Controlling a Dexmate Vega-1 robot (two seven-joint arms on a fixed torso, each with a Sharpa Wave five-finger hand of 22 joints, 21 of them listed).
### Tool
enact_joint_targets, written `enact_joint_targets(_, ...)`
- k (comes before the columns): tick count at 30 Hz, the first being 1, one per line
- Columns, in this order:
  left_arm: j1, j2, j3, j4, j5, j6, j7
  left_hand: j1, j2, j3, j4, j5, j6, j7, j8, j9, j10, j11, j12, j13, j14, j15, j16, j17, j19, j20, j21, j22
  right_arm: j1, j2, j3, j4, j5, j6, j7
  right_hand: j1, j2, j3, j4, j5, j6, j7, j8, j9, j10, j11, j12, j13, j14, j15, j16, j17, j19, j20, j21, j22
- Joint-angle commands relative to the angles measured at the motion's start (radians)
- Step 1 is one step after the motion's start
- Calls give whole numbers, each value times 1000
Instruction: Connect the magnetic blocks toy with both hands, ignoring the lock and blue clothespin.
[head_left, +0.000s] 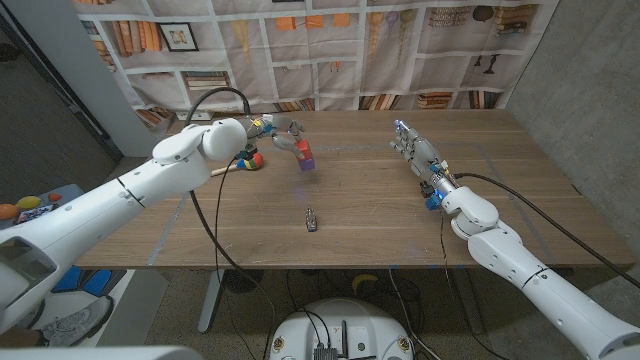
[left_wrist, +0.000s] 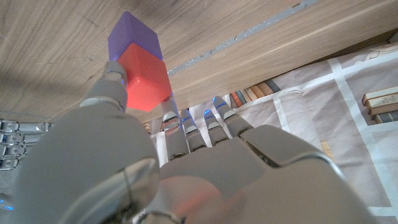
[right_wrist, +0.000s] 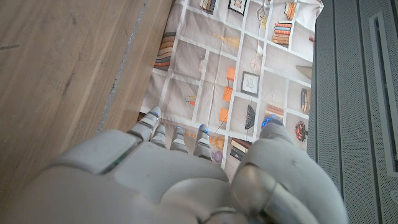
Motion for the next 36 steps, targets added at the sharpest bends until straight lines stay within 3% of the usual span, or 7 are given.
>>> enact_joint_targets(1,26,-21,19,-9,125,33,0,6,16,0,6,3,75,-71,7,3,10,-2,1,3,12,-5,4,3,6,1,5,3,2,5,1,10,4,6,1,-8,-1,3,5,-2,11,-1,-2,3,4,2,-4,-1,-3,-5,7,1,6,-3,4,0)
enact_joint_targets(20,109,-59,11,5,177,78,85,2,17,-2,4,2,81,-72,8,3,31,-9,6,3,38,-25,9,3,10,-7,4,3,8,11,-1,23,16,7,14,-20,4,1,3,-2,27,-5,-4,3,13,2,-5,-2,3,-7,7,-5,9,-3,4,-1)
enact_joint_targets(36,119,-72,27,20,190,93,87,0,17,-4,2,3,83,-71,8,3,38,-14,6,3,44,-27,7,2,13,-7,4,3,8,17,-1,32,24,10,20,-25,10,2,0,-1,34,-5,-6,3,16,2,-6,-3,5,-7,6,-9,12,-1,4,-1)
